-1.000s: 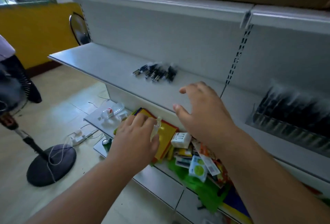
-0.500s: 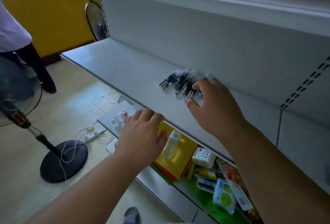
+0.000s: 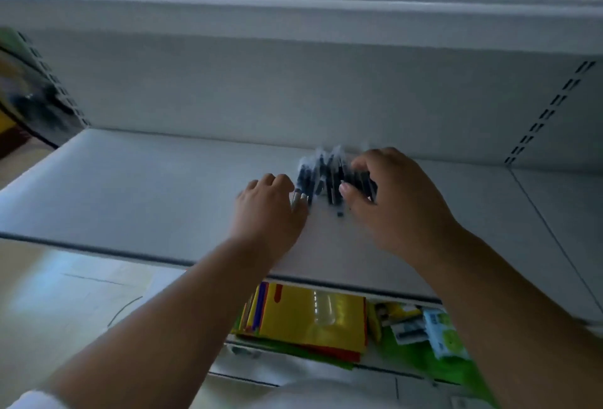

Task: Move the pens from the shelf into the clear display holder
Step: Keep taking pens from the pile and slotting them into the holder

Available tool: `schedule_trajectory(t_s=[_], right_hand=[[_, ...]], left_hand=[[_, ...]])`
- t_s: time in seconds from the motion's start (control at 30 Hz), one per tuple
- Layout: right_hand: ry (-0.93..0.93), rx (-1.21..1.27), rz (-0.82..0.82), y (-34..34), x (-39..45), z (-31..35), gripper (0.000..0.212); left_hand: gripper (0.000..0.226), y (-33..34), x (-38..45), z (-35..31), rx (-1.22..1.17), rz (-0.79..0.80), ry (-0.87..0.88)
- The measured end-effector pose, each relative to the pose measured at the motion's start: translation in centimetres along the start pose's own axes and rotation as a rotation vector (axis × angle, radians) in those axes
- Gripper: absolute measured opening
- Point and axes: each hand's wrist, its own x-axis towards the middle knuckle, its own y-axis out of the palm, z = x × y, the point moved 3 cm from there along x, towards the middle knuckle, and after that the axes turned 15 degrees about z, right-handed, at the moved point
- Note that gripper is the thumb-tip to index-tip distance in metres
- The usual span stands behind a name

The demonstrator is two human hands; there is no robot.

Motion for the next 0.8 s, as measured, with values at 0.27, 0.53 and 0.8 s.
schedule_trajectory(t_s=[0.27, 0.53, 0.8], right_hand=[[0.128, 0.004, -0.062, 0.2, -0.7, 1.0, 0.029], [0.169, -0.008, -0.074, 0.3, -0.5, 1.7, 0.031], [0.177, 0.056, -0.063, 2.4, 1.3, 1.9, 0.02]], left_hand=[[0.041, -0.2, 3.2, 0.3, 0.137, 0.197, 0.031], [0.015, -1.0, 4.3, -0.2, 0.271, 0.314, -0.011], [0.024, -1.5, 0.1, 3.8, -0.738, 0.197, 0.026]])
